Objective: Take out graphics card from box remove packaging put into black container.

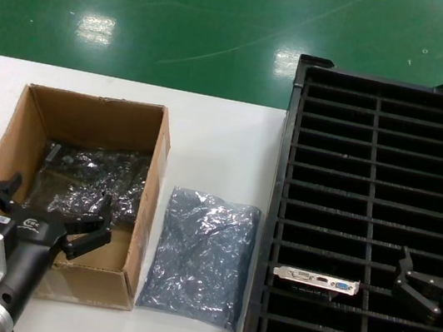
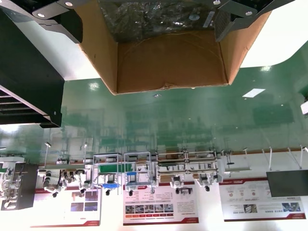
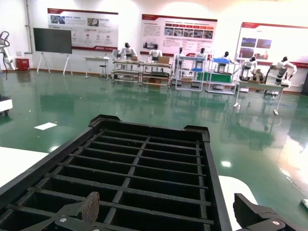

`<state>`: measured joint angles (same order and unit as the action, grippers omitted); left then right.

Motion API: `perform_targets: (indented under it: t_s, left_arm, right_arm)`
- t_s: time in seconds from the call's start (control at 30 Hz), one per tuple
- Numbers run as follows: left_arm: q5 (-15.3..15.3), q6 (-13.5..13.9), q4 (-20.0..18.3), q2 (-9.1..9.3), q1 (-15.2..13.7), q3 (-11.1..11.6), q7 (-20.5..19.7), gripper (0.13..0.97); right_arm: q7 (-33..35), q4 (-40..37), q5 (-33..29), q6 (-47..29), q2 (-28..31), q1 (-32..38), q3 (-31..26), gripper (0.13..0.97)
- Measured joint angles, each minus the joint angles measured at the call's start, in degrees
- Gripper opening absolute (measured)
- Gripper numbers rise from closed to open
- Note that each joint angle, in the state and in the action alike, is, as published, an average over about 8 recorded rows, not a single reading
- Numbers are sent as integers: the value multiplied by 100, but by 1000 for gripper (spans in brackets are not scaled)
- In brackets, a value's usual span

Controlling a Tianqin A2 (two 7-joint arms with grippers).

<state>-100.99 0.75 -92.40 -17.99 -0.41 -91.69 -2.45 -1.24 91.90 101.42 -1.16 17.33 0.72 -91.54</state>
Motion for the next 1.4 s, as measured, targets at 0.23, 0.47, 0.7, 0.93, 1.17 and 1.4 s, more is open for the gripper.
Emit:
perform_targets:
  t_s: [0.23,0.47,0.7,0.93,1.17,1.4]
  left_arm:
    - [0,0,0,0,0,0,0,966]
    - [0,0,0,0,0,0,0,966]
    - [0,0,0,0,0,0,0,966]
    - [0,0,0,0,0,0,0,966]
    - [0,0,0,0,0,0,0,966]
    - [0,0,0,0,0,0,0,966]
  right_arm:
    - [0,0,0,0,0,0,0,966]
    - [0,0,0,0,0,0,0,966]
    - [0,0,0,0,0,0,0,966]
    - [0,0,0,0,0,0,0,966]
    - [0,0,0,0,0,0,0,966]
    - [0,0,0,0,0,0,0,966]
